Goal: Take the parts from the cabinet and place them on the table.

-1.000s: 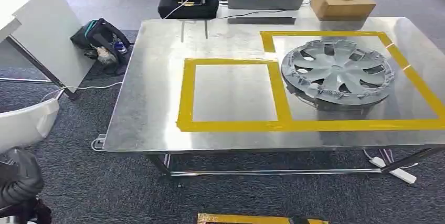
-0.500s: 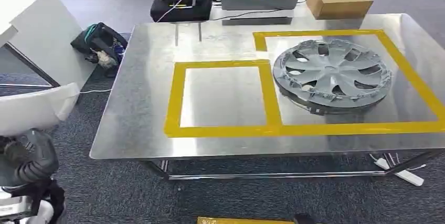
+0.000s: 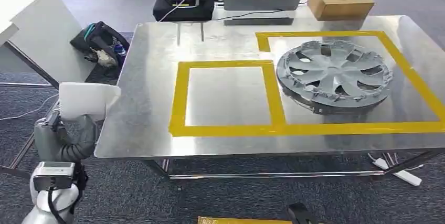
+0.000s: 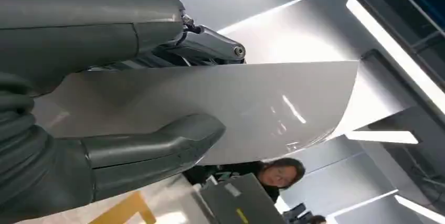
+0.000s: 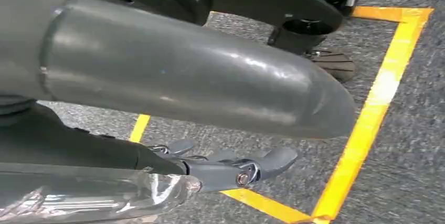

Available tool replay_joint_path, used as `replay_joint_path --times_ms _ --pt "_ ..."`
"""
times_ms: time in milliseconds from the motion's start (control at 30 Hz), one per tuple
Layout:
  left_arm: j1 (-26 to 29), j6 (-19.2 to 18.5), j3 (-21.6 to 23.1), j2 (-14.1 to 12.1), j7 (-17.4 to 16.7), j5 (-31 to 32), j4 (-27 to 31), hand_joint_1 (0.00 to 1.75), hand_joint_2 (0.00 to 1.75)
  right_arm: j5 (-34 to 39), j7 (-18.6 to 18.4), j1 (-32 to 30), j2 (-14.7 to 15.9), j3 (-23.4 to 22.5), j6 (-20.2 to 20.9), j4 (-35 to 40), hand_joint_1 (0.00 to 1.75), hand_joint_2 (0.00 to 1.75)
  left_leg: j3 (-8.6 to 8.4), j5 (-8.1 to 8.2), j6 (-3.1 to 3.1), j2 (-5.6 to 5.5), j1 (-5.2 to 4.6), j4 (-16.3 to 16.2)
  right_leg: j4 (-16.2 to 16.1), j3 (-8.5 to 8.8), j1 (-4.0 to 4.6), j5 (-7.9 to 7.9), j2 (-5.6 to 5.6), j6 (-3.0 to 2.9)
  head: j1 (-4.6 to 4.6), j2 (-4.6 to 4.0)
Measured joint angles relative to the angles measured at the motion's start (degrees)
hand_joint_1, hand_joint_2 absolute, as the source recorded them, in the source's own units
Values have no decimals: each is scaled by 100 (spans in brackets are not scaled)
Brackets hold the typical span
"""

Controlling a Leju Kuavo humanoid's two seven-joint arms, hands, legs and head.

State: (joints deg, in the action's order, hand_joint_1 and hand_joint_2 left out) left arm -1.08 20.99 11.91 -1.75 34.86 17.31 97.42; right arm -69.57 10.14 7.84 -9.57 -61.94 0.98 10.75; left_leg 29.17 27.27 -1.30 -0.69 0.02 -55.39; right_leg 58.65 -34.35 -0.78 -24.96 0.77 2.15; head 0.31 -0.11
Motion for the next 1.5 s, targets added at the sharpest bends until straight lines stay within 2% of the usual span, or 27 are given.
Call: replay_joint_path --times_ms 67,133,267,400,533,667,767,867,1000,1100,1200,1300,1500 --pt "-160 -163 66 37 -114 -2 -264 175 175 -31 62 9 2 44 -7 0 0 0 2 -1 4 -2 -5 -1 -8 3 -5 2 -7 4 0 0" --pt "-438 -289 196 131 -182 -7 -773 175 175 19 101 45 13 63 -11 0 0 0 5 -3 7 -4 -6 -1 -15 8 -11 8 -8 13 0 0" --pt "-1068 -302 472 359 -241 48 -1851 175 175 118 123 90 48 92 -2 0 0 0 8 -11 20 -3 -9 -2 -31 11 -20 23 -4 33 2 0" --pt "-1697 -199 684 627 -263 22 -3079 175 175 148 -96 15 55 94 50 0 0 0 9 -13 25 -3 -14 -2 -34 12 -24 28 -4 35 0 0" --pt "-2119 -94 752 807 -166 -15 -3986 175 175 111 -286 -194 50 114 52 0 0 0 11 -13 27 -1 -15 -2 -34 12 -27 28 1 35 0 0" --pt "-2457 52 758 1003 -140 0 -4795 175 175 -173 -798 -297 52 214 144 0 0 0 12 -9 32 -2 -16 -2 -36 12 -28 27 -4 36 0 0" --pt "-2663 181 765 1167 -138 33 -5417 175 175 -238 -787 -322 68 293 166 0 0 0 12 -9 33 3 -18 -2 -36 12 -30 29 5 37 0 0" --pt "-2859 257 782 1261 -46 68 -5890 175 175 -236 -590 -334 87 332 170 0 0 0 12 -16 44 2 -21 -2 -37 16 -31 34 -4 44 2 0" --pt "-3028 277 806 1329 -20 77 -6267 175 175 -236 -507 -329 90 383 170 0 0 0 10 -16 44 2 -22 -2 -37 23 -34 36 -3 46 0 0" --pt "-3089 334 848 1362 47 181 -6442 175 175 -254 -249 -313 90 430 164 0 0 0 11 -21 50 2 -22 -2 -37 24 -34 39 -3 48 0 0" --pt "-3078 389 859 1416 317 120 -6516 175 175 -359 -131 -239 79 492 206 0 0 0 10 -26 55 -1 -23 -2 -37 24 -34 41 -8 51 4 0" --pt "-2957 683 913 1497 491 118 -6497 175 175 -538 -172 -161 48 642 264 0 0 0 8 -26 55 0 -25 -2 -37 24 -36 42 -8 51 0 0" --pt "-2812 1000 1108 1604 537 77 -6418 175 175 -665 -314 -151 20 837 273 0 0 0 11 -24 56 -3 -27 -2 -43 23 -36 41 -10 52 0 0"
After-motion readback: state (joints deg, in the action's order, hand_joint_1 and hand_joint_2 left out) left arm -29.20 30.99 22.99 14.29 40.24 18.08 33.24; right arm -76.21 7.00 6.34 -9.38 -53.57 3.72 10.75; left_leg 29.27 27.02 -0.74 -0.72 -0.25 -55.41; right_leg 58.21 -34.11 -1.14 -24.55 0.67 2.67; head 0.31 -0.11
